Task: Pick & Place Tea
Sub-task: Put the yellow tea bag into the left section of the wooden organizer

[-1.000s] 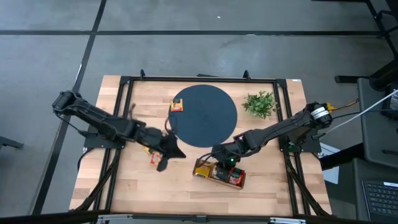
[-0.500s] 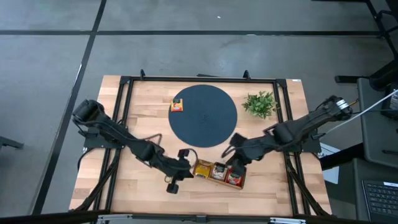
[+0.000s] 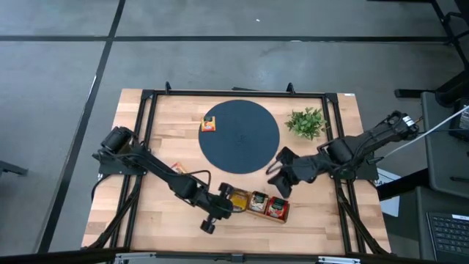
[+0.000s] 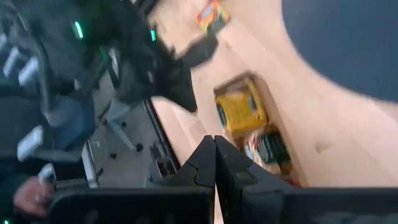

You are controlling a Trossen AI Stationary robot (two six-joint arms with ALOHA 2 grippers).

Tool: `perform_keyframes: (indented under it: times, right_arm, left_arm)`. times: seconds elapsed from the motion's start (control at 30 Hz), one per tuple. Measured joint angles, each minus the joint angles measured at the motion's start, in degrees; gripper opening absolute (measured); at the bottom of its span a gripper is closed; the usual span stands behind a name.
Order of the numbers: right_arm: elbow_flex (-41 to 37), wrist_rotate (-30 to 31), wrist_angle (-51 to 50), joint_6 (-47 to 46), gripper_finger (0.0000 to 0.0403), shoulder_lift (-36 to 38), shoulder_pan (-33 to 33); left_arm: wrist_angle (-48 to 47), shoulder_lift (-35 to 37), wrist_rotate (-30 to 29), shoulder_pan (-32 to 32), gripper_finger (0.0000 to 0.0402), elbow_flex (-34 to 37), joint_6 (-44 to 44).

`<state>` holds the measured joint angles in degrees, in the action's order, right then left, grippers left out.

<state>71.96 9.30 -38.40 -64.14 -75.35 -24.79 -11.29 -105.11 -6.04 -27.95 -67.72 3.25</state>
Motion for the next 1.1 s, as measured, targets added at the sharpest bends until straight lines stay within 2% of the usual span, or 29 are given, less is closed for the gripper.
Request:
perform_keyframes:
  times: [0.63,1.1]
  right_arm:
    - [0.01,2.82,3.98,3.67,0.0005,0.33,3.32]
    - [0.02,4.28,4.47,4.39,0.0005,0.33,3.32]
  left_arm:
    - [-2.98,-1.32,-1.59,1.84,0.0003,-0.81,-0.02]
    - [-2.93,-1.32,1.24,1.82,0.0003,-0.81,0.00]
